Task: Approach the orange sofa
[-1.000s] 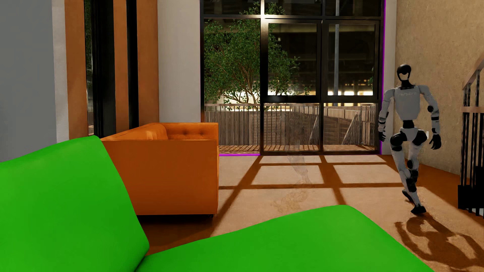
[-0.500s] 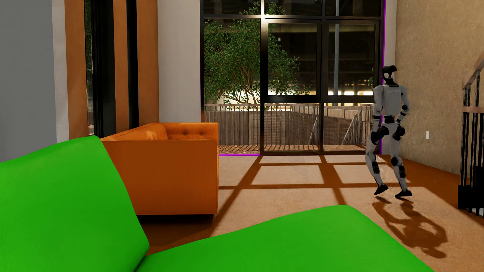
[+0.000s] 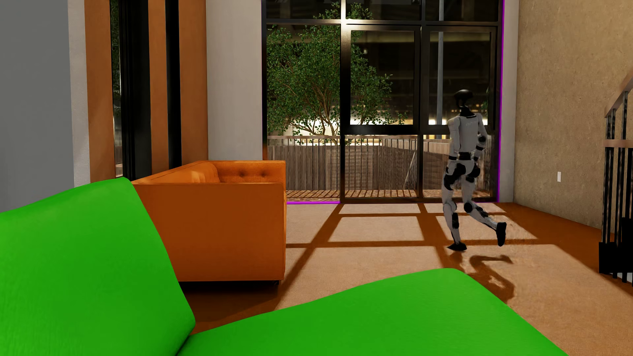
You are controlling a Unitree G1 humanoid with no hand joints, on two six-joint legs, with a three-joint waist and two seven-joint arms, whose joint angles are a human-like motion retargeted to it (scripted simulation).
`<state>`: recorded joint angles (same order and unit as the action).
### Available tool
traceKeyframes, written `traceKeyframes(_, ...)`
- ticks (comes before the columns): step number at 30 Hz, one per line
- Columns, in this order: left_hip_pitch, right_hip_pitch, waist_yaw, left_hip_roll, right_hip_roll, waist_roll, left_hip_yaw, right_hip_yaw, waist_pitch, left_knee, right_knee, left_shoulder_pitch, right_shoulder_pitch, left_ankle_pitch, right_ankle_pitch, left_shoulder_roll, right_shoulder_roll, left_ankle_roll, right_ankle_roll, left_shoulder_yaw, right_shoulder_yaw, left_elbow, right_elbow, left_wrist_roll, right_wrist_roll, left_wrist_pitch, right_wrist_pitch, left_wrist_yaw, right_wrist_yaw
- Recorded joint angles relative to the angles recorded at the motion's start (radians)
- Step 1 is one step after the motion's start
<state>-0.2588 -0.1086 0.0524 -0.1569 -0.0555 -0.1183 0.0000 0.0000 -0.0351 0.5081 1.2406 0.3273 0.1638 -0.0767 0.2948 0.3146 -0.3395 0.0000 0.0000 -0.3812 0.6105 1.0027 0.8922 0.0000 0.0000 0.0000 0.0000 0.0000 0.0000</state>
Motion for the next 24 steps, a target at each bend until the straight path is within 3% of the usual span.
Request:
traceKeyframes(2,0.112,-0.164,-0.108,-0.039,0.023,0.01,0.0,0.0,0.02,-0.047,0.126,-0.046,0.049,-0.071,-0.206,0.015,0.009,0.0,0.0,0.082,0.084,-0.113,0.114,0.0,0.0,0.0,0.0,0.0,0.0)
traceKeyframes(4,0.229,-0.267,-0.215,-0.039,0.053,0.036,0.0,0.0,0.042,-0.087,0.005,-0.089,0.121,-0.136,-0.298,0.02,0.009,0.0,0.0,0.144,0.081,-0.239,0.184,0.0,0.0,0.0,0.0,0.0,0.0)
traceKeyframes(7,0.363,-0.294,-0.347,0.008,0.087,0.078,0.0,0.0,0.064,-0.114,-0.445,-0.149,0.229,-0.193,-0.234,0.018,-0.012,0.0,0.0,0.151,0.048,-0.381,0.166,0.0,0.0,0.0,0.0,0.0,0.0)
traceKeyframes(9,0.435,-0.296,-0.374,0.039,0.093,0.081,0.0,0.0,0.053,-0.13,-0.721,-0.165,0.262,-0.234,-0.15,0.022,-0.019,0.0,0.0,0.124,0.045,-0.451,0.134,0.0,0.0,0.0,0.0,0.0,0.0)
traceKeyframes(10,0.473,-0.3,-0.371,0.05,0.088,0.072,0.0,0.0,0.044,-0.138,-0.812,-0.159,0.264,-0.254,-0.118,0.026,-0.021,0.0,0.0,0.114,0.041,-0.481,0.124,0.0,0.0,0.0,0.0,0.0,0.0)
traceKeyframes(12,0.552,-0.314,-0.361,0.066,0.09,0.049,0.0,0.0,0.03,-0.143,-0.949,-0.122,0.249,-0.284,-0.509,0.034,-0.022,0.0,0.0,0.095,0.008,-0.5,0.113,0.0,0.0,0.0,0.0,0.0,0.0)
traceKeyframes(13,0.582,-0.333,-0.359,0.072,0.098,0.042,0.0,0.0,0.023,-0.139,-0.957,-0.099,0.233,-0.288,-0.516,0.033,-0.025,0.0,0.0,0.078,-0.019,-0.476,0.111,0.0,0.0,0.0,0.0,0.0,0.0)
traceKeyframes(15,0.612,-0.386,-0.367,0.103,0.118,0.064,0.0,0.0,0.004,-0.106,-0.819,-0.061,0.191,-0.257,-0.017,0.005,-0.04,0.0,0.0,0.025,-0.084,-0.334,0.123,0.0,0.0,0.0,0.0,0.0,0.0)
traceKeyframes(16,0.616,-0.409,-0.363,0.131,0.136,0.101,0.0,0.0,0.004,-0.063,-0.749,-0.054,0.159,-0.213,0.02,-0.028,-0.049,0.0,0.0,-0.017,-0.113,-0.202,0.151,0.0,0.0,0.0,0.0,0.0,0.0)
traceKeyframes(18,0.579,-0.369,-0.35,0.196,0.17,0.182,0.0,0.0,0.03,0.097,-0.64,-0.046,0.072,-0.056,-0.054,-0.086,-0.059,0.0,0.0,-0.154,-0.173,0.061,0.23,0.0,0.0,0.0,0.0,0.0,0.0)
traceKeyframes(19,0.508,-0.313,-0.35,0.223,0.175,0.203,0.0,0.0,0.042,0.216,-0.639,-0.034,0.032,0.05,-0.106,-0.08,-0.059,0.0,0.0,-0.269,-0.241,0.099,0.243,0.0,0.0,0.0,0.0,0.0,0.0)
traceKeyframes(21,0.28,-0.206,-0.313,0.25,0.189,0.219,0.0,0.0,0.066,0.507,-0.685,-0.016,-0.018,0.281,-0.204,-0.016,-0.066,0.0,0.0,-0.365,-0.329,0.038,0.195,0.0,0.0,0.0,0.0,0.0,0.0)
traceKeyframes(22,0.178,-0.164,-0.265,0.244,0.188,0.216,0.0,0.0,0.077,0.64,-0.693,-0.005,-0.022,0.286,-0.239,0.016,-0.078,0.0,0.0,-0.333,-0.358,0.0,0.137,0.0,0.0,0.0,0.0,0.0,0.0)
traceKeyframes(24,0.032,-0.098,-0.148,0.229,0.191,0.215,0.0,0.0,0.11,0.814,-0.689,0.011,-0.037,0.091,-0.281,0.047,-0.12,0.0,0.0,-0.163,-0.387,-0.044,0.01,0.0,0.0,0.0,0.0,0.0,0.0)
